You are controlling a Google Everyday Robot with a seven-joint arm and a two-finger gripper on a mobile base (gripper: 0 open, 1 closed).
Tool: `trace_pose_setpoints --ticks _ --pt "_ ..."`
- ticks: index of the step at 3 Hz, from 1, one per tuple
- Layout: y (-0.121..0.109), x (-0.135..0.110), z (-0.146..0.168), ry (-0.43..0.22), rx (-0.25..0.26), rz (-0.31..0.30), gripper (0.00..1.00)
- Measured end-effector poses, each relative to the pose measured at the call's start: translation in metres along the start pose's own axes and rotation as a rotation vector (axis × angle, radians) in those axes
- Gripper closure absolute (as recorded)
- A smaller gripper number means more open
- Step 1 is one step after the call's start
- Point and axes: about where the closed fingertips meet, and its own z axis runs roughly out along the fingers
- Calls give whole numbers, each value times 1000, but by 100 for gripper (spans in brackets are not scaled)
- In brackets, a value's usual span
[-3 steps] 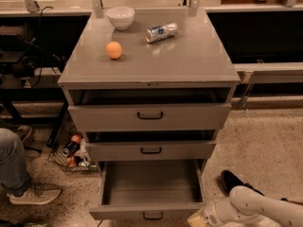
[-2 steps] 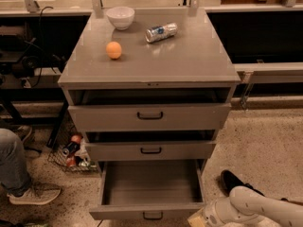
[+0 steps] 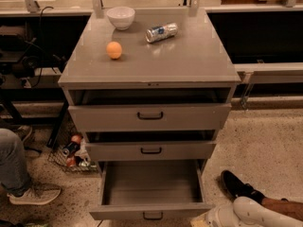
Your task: Close bottom drawer
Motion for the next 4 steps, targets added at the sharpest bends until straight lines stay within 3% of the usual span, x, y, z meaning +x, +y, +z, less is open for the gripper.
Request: trace_pose_setpoints --ticks 2,3,4 --pt "-54 -3 36 -89 1 2 100" --pt "-65 -12 46 -123 6 -8 100" --pt "-75 -43 59 -215 19 -40 100"
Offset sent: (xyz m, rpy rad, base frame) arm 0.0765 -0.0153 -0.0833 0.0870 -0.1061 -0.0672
